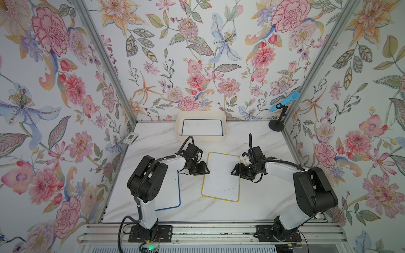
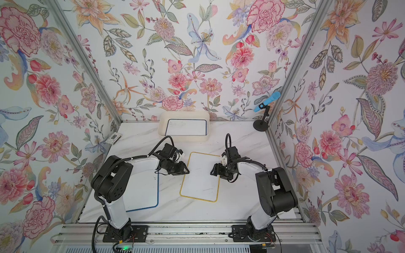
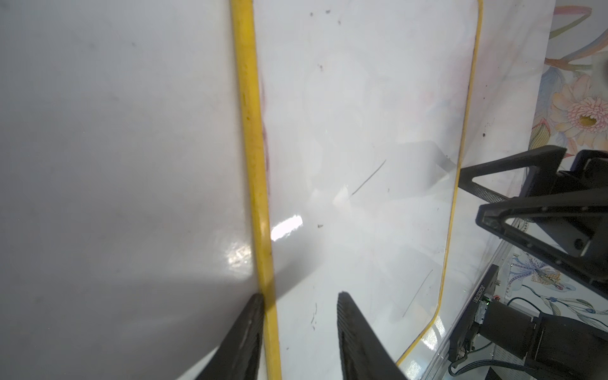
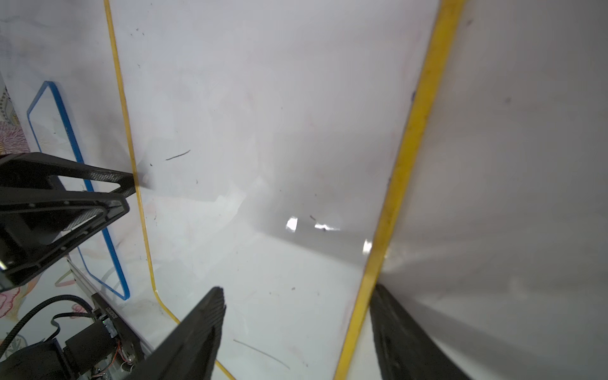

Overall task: Put the whiteboard into the storage box
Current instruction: Pick up the whiteboard at the center of the board.

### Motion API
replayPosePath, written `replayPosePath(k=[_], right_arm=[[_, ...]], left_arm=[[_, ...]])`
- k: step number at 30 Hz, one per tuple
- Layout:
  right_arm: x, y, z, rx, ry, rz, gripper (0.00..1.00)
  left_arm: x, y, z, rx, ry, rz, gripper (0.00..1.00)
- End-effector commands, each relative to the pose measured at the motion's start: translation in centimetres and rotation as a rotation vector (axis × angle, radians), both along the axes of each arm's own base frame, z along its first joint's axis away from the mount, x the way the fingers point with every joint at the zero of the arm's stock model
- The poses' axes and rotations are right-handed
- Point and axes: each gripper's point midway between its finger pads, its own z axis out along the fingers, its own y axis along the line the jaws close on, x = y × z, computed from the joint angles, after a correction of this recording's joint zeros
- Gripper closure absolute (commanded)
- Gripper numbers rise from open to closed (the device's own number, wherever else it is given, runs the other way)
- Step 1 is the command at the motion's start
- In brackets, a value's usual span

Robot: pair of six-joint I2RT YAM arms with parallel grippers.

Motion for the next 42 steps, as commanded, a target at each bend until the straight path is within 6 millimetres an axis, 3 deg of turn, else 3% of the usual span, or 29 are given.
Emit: replayPosePath(k=[1, 5, 12, 17, 25, 42], right_arm=[[-2.9, -0.5, -4.5, -0.046, 0.146, 0.002, 0.27], [-2.8, -0.3, -5.1, -0.029, 0.159, 0.004, 0.28], [-2.9, 0.4, -6.2, -0.005, 0.183, 0.008, 0.28], [-3.1, 0.6, -6.4, -0.005, 0.190, 0.016, 0.29], [-3.4, 0.7, -6.7, 0.001, 0.196, 0.014, 0.29], [-3.7, 1.4, -7.0, 0.032, 0.208, 0.031, 0.29]], left_arm=[[-8.7, 8.1, -9.0, 0.429, 0.308, 0.001, 0.59], [-8.6, 7.4, -8.7, 0.409, 0.307, -0.012, 0.60], [-6.9, 3.6, -5.5, 0.211, 0.235, 0.012, 0.63], [-6.8, 2.9, -5.6, 0.162, 0.241, 0.036, 0.64], [-4.7, 1.8, -3.8, 0.099, 0.185, 0.074, 0.65], [-4.5, 0.9, -2.6, 0.016, 0.190, -0.007, 0.66]])
